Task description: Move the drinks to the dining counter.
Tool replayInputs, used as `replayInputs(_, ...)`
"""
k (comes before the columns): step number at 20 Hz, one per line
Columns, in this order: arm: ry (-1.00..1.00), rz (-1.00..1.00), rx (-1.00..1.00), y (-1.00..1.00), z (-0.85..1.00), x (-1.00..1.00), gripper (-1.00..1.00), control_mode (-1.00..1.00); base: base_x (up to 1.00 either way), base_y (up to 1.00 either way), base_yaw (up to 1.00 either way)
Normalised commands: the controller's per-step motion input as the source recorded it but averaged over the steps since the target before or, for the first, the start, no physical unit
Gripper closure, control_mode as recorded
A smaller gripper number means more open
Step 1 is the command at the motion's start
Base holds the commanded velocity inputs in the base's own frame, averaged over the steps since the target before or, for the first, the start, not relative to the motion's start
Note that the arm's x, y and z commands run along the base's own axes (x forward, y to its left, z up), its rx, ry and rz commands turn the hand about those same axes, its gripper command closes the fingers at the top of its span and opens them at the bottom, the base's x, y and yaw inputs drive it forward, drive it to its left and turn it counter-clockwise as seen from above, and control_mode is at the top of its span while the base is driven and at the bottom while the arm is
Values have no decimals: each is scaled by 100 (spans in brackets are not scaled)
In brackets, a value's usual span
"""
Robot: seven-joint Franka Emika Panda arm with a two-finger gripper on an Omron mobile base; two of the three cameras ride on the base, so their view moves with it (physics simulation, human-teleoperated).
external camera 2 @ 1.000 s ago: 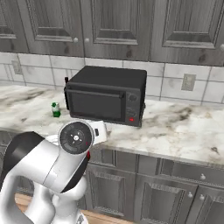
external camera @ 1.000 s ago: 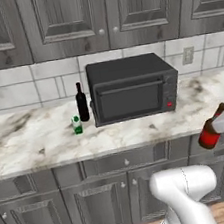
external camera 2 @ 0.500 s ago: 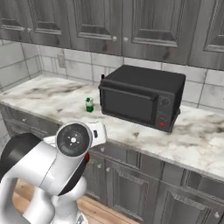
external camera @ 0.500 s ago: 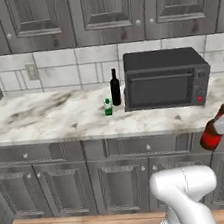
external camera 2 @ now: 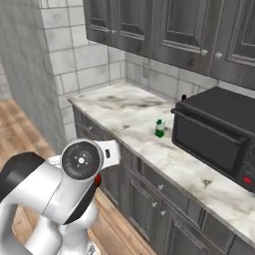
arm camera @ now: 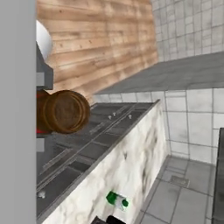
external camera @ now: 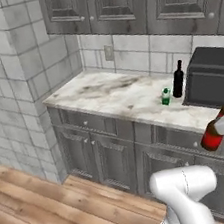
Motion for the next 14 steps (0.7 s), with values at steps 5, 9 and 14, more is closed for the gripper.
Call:
replayInputs(5,0,0,0,0,0,0,100,100,0,0,72)
replayInputs(9,0,0,0,0,0,0,100,100,0,0,70)
replayInputs(14,0,0,0,0,0,0,100,100,0,0,70)
